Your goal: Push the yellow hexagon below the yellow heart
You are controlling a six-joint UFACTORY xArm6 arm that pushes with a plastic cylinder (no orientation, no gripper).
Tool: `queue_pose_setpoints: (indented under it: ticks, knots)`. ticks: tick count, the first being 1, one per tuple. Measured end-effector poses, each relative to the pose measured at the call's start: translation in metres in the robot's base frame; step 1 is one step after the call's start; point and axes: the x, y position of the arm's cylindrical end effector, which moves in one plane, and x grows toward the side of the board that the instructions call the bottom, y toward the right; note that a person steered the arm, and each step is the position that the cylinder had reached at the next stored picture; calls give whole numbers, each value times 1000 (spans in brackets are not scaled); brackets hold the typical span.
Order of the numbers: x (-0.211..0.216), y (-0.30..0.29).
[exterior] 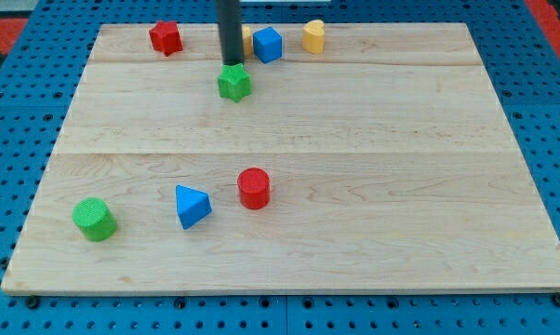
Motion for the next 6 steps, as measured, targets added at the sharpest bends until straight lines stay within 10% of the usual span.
queue_pose_setpoints:
  ticks: [4,6]
  knots:
    - [-62,-17]
    - [-11,112]
